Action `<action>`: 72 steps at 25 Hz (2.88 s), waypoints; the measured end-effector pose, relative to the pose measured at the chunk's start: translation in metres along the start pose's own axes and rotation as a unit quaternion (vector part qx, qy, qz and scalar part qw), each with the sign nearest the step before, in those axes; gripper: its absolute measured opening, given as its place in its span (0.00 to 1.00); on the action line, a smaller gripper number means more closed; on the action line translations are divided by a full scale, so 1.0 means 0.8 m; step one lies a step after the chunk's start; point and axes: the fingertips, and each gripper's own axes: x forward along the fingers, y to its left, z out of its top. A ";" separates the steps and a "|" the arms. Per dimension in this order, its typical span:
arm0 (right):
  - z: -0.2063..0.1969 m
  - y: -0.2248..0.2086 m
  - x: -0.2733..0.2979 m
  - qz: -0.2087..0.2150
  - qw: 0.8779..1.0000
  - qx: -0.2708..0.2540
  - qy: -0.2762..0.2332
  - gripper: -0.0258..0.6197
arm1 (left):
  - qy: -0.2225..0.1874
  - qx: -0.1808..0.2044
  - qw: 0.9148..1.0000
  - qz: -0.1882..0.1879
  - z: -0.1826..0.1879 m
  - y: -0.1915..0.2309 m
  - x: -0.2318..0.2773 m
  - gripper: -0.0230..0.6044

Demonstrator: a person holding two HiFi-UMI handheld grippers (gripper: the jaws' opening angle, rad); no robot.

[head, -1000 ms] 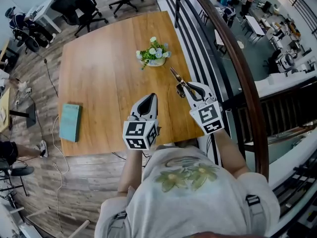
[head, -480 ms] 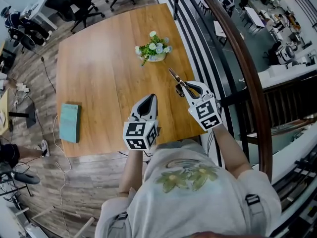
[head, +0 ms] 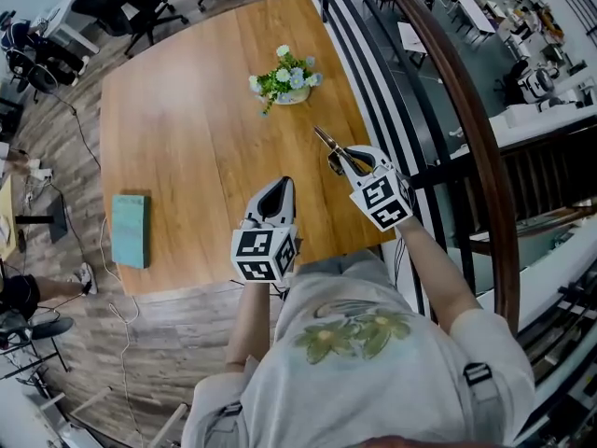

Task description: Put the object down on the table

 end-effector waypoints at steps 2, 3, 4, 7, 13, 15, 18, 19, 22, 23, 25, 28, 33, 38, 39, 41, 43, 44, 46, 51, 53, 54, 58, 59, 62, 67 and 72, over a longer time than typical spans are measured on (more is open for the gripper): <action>-0.009 0.001 0.007 0.002 1.000 0.005 0.008 0.10 | 0.005 -0.001 1.000 0.000 -0.004 0.002 0.001 0.06; -0.014 0.002 0.011 0.003 1.000 0.007 0.012 0.10 | 0.006 -0.002 1.000 -0.001 -0.006 0.003 0.002 0.06; -0.018 0.002 0.014 0.005 1.000 0.009 0.017 0.10 | 0.008 -0.002 1.000 -0.001 -0.008 0.004 0.003 0.06; -0.031 0.004 0.022 0.009 0.999 0.008 0.030 0.10 | 0.011 -0.003 1.000 0.000 -0.012 0.004 0.005 0.06; -0.058 0.005 0.041 0.020 0.998 0.009 0.053 0.10 | 0.018 -0.009 1.000 0.001 -0.022 0.007 0.008 0.06; -0.067 0.005 0.049 0.026 0.998 0.014 0.060 0.10 | 0.021 -0.010 1.000 0.001 -0.025 0.006 0.010 0.06; -0.081 0.006 0.061 0.033 0.997 0.025 0.071 0.10 | 0.027 -0.010 1.000 0.000 -0.032 0.005 0.013 0.06; -0.086 0.007 0.065 0.035 0.996 0.027 0.076 0.10 | 0.028 -0.010 1.000 0.000 -0.034 0.005 0.014 0.06; -0.101 0.007 0.073 0.039 0.995 0.032 0.089 0.10 | 0.032 -0.010 0.999 -0.001 -0.036 0.004 0.017 0.06; -0.106 0.007 0.074 0.040 0.994 0.034 0.093 0.10 | 0.033 -0.010 0.999 -0.001 -0.037 0.004 0.018 0.06; -0.113 0.009 0.076 0.040 0.994 0.036 0.099 0.10 | 0.034 -0.011 0.999 0.000 -0.038 0.004 0.017 0.06; -0.117 0.010 0.082 0.041 0.993 0.037 0.103 0.10 | 0.036 -0.013 0.999 0.002 -0.038 0.006 0.018 0.06; -0.121 0.013 0.090 0.044 0.992 0.035 0.110 0.10 | 0.040 -0.013 0.999 0.001 -0.042 0.006 0.021 0.06; -0.127 0.018 0.095 0.046 0.991 0.041 0.117 0.10 | 0.043 -0.012 0.999 -0.001 -0.044 0.004 0.024 0.06; -0.128 0.019 0.096 0.046 0.991 0.044 0.119 0.10 | 0.043 -0.012 0.999 -0.001 -0.044 0.003 0.024 0.06; -0.130 0.020 0.097 0.046 0.991 0.049 0.119 0.10 | 0.044 -0.011 0.999 -0.002 -0.044 0.002 0.024 0.06; -0.131 0.020 0.098 0.044 0.991 0.055 0.118 0.10 | 0.045 -0.011 0.999 -0.002 -0.045 0.002 0.025 0.06; -0.131 0.021 0.098 0.043 0.990 0.059 0.118 0.11 | 0.045 -0.012 0.999 -0.002 -0.046 0.003 0.025 0.06; -0.132 0.023 0.099 0.045 0.990 0.066 0.117 0.11 | 0.046 -0.012 0.999 -0.001 -0.049 0.003 0.024 0.06; -0.132 0.032 0.099 0.061 0.988 0.077 0.116 0.14 | 0.047 -0.012 0.999 -0.001 -0.050 0.002 0.021 0.06; -0.131 0.036 0.100 0.068 0.988 0.073 0.116 0.16 | 0.048 -0.012 0.999 -0.001 -0.049 0.002 0.021 0.06; -0.131 0.038 0.101 0.070 0.988 0.071 0.117 0.17 | 0.048 -0.013 0.999 0.000 -0.049 0.002 0.021 0.06; -0.134 0.047 0.103 0.076 0.987 0.071 0.119 0.20 | 0.048 -0.014 0.999 0.001 -0.052 0.005 0.020 0.06; -0.135 0.049 0.104 0.077 0.987 0.072 0.119 0.21 | 0.048 -0.014 0.999 0.001 -0.052 0.005 0.020 0.06; -0.137 0.052 0.105 0.078 0.987 0.072 0.119 0.22 | 0.049 -0.013 0.999 0.002 -0.053 0.005 0.019 0.06; -0.139 0.059 0.107 0.082 0.987 0.070 0.120 0.24 | 0.047 -0.015 0.999 0.004 -0.053 0.006 0.015 0.06; -0.138 0.061 0.109 0.084 0.987 0.070 0.119 0.25 | 0.048 -0.017 0.999 0.008 -0.054 0.008 0.012 0.06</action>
